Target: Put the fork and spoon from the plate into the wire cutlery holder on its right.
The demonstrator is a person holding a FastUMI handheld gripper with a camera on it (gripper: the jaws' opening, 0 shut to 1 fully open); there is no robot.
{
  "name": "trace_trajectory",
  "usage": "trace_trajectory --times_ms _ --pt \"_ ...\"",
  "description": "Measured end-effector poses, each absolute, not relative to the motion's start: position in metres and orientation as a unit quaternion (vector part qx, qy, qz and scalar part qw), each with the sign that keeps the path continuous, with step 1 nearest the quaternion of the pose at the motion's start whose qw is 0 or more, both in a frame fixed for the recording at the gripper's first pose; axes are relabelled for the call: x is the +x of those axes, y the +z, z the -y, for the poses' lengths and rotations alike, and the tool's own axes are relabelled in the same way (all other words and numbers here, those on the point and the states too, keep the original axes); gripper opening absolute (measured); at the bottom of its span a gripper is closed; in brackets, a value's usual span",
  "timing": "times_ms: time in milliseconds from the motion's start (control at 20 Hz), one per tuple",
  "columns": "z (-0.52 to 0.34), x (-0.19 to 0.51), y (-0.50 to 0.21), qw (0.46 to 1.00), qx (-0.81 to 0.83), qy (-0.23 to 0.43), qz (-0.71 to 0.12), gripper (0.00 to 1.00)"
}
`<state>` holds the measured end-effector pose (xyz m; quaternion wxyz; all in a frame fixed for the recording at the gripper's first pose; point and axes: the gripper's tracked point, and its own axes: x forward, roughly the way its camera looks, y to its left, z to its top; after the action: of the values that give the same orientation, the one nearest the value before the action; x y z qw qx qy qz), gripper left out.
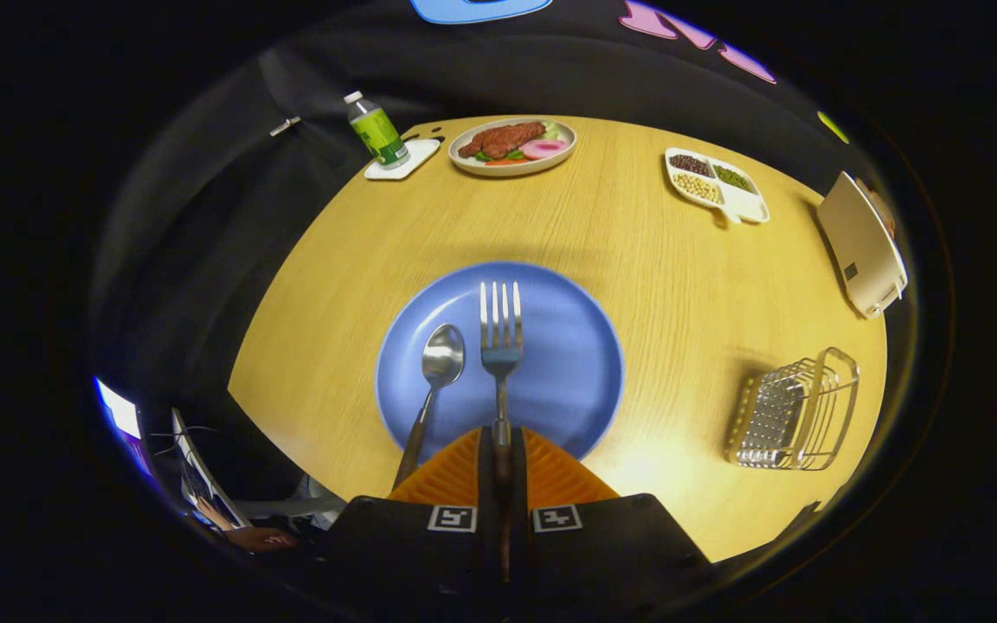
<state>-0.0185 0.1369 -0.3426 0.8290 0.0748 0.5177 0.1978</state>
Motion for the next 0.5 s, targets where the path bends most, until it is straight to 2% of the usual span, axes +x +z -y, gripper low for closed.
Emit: trace_trajectory --times_ms 500 --pt "0.013 -0.033 -0.296 0.837 0.043 0.152 -0.524 0.09"
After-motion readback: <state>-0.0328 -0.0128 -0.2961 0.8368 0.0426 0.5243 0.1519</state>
